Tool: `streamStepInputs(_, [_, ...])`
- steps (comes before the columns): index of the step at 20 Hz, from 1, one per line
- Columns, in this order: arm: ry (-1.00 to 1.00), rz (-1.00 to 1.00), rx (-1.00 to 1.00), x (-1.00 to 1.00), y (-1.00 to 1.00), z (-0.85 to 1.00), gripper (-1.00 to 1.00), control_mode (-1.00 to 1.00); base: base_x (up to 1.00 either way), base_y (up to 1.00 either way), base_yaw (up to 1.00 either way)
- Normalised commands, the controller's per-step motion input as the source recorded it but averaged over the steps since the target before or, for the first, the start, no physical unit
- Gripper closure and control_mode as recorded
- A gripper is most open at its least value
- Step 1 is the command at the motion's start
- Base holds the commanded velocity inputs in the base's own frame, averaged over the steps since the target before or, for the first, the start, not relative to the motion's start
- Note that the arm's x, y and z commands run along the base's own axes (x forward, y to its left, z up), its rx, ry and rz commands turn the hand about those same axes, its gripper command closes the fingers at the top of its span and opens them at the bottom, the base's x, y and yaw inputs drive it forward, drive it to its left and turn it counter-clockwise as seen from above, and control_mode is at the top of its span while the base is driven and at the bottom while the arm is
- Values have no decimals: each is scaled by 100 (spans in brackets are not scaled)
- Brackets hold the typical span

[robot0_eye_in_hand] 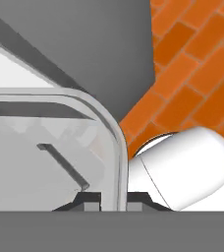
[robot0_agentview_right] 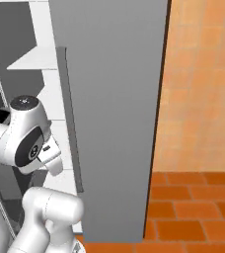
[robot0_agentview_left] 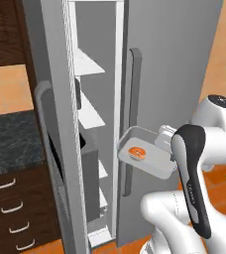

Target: Take the meat container that has the shrimp and place it on the second highest rack of the freezer. Then take the vegetable container that has the corn and lemon wedge and place it on the highest rack of the freezer.

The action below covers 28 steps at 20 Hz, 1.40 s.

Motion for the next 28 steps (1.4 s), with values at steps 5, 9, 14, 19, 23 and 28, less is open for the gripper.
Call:
streamStepInputs(5, [0,0,0,0,0,0,100,100,28,-22,63])
streamStepInputs(9, [0,0,0,0,0,0,100,100,65,-11,33])
streamStepInputs(14, [0,0,0,0,0,0,100,100,73,-18,20])
streamStepInputs(19, [0,0,0,0,0,0,100,100,24,-23,1])
streamStepInputs(23, [7,-2,22,-64,-54,7,100,-100,0,0,0])
streamStepInputs(28, [6,-24,20,-35,-41,21,100,-100,0,0,0])
